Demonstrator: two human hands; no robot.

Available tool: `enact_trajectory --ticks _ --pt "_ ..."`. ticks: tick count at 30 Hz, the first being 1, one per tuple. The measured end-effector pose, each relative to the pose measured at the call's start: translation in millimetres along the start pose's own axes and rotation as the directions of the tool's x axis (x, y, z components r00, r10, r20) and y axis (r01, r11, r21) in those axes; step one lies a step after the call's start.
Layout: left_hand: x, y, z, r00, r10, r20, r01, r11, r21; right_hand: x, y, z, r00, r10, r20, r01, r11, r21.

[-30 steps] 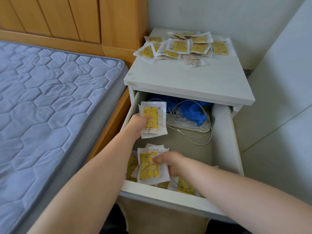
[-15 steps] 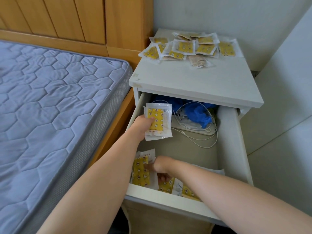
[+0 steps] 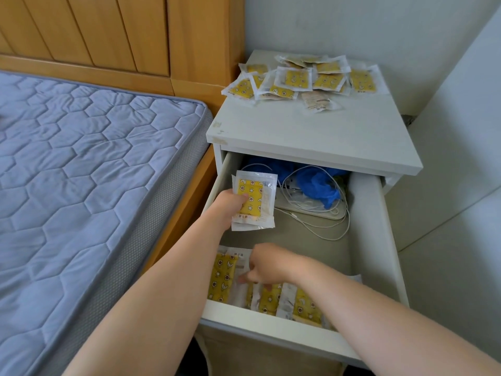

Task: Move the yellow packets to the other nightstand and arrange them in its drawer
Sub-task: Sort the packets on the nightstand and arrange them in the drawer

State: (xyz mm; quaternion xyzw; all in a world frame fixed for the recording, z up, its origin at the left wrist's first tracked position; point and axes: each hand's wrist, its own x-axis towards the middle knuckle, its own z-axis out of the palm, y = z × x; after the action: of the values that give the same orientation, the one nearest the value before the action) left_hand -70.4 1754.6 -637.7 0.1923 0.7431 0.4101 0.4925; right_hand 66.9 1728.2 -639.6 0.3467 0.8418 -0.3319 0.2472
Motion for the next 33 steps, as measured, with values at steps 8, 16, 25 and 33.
enact_trajectory --ticks 8,16,25,33 --pt "-7 -2 6 0.946 0.050 0.321 -0.161 0.929 0.332 -6 74 -53 0.599 0.250 -0.761 0.085 0.925 0.371" --pt "-16 -1 11 0.826 -0.048 0.562 -0.254 0.858 0.447 -2 83 -49 0.844 0.190 -0.501 0.157 0.806 0.570" --pt "-10 -2 6 0.794 -0.094 0.600 -0.271 0.829 0.489 0 87 -49 0.835 0.226 -0.502 0.138 0.796 0.589" --pt "-7 -16 1 0.885 -0.219 0.412 -0.362 0.236 0.902 10 95 -34 0.933 0.260 -0.251 -0.132 0.892 0.431"
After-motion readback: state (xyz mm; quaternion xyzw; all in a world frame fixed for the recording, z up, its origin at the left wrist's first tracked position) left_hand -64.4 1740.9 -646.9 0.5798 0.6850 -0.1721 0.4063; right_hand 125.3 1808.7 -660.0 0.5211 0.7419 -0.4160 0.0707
